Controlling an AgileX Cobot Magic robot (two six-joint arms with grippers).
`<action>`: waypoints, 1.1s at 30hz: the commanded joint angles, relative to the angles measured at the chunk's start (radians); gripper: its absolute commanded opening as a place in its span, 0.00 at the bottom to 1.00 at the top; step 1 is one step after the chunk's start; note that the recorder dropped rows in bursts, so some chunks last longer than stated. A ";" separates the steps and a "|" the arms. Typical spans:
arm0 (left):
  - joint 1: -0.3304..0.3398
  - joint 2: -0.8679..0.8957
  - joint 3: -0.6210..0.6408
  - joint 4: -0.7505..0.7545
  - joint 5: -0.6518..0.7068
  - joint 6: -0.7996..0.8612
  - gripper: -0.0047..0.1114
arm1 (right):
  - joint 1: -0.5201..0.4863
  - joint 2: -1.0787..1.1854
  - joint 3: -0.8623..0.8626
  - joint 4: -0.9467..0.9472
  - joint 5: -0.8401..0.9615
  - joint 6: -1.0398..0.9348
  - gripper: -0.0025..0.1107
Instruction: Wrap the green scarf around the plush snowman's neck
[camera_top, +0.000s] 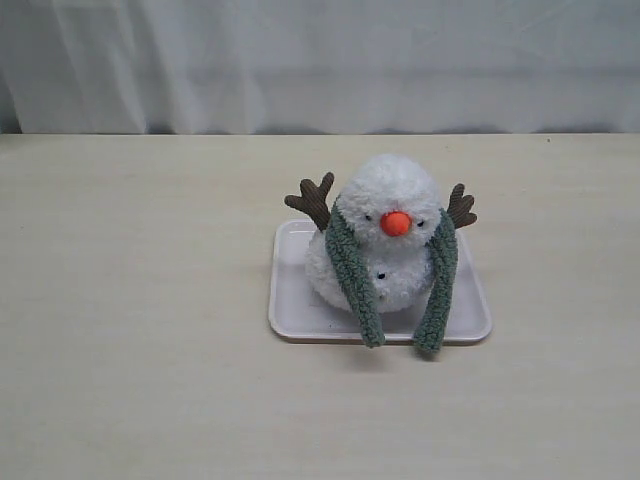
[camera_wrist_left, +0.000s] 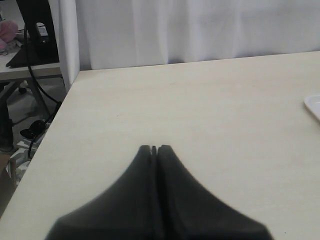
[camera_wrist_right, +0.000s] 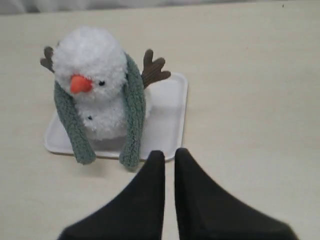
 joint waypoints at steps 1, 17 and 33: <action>0.001 -0.002 0.003 -0.002 -0.012 -0.002 0.04 | 0.002 -0.184 -0.001 0.004 0.016 -0.017 0.06; 0.001 -0.002 0.003 -0.002 -0.012 -0.002 0.04 | 0.002 -0.525 -0.001 -0.011 -0.099 -0.017 0.06; 0.001 -0.002 0.003 -0.002 -0.012 -0.002 0.04 | 0.002 -0.529 -0.001 -0.011 -0.099 -0.017 0.06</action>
